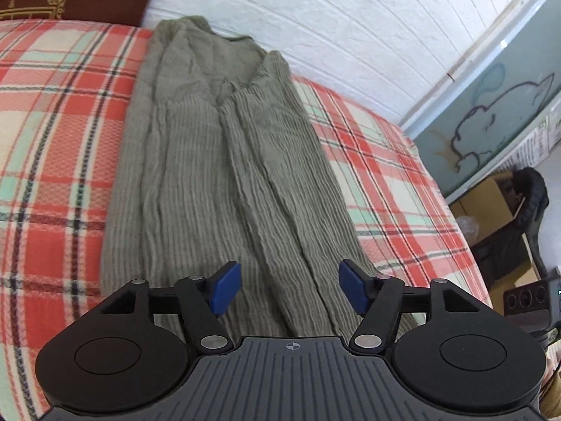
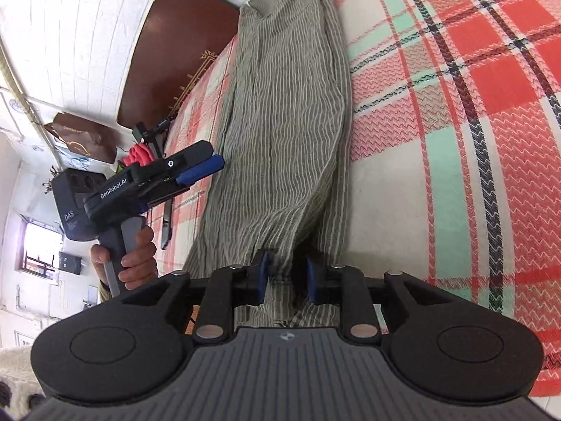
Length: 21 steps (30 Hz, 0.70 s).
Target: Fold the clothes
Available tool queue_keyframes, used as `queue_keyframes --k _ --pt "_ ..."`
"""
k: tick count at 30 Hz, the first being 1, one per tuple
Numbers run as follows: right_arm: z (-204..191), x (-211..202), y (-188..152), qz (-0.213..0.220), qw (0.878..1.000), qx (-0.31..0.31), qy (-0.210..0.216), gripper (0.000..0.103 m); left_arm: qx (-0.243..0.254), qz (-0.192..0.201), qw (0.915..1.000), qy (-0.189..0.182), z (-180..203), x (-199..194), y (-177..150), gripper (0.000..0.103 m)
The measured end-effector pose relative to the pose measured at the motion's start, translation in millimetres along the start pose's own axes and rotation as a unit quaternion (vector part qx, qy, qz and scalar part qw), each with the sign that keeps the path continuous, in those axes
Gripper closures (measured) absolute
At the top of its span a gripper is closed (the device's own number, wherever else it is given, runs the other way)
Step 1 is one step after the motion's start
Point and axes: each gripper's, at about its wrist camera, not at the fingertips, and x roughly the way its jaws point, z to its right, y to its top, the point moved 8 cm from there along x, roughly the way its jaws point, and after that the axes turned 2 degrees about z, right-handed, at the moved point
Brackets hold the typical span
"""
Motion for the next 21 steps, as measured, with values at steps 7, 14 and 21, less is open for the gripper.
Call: queue_keyframes --k 7,14,21 --pt "-38.5 -23.2 -0.7 -0.006 0.994 0.002 0.105 0.095 0.041 -0.003 0.9991 0.004 18.1 -4.6 -5.8 0.086" --pt "1.0 -5.5 -12.5 -0.03 1.0 0.006 0.0 0.093 0.065 -0.027 0.9958 0.058 9.4 -8.9 -25.8 0.073" --pt "1.2 5.4 -20.1 -0.02 1.0 -0.013 -0.013 0.093 0.034 -0.036 0.9958 0.076 -8.8 5.7 -40.1 0.061"
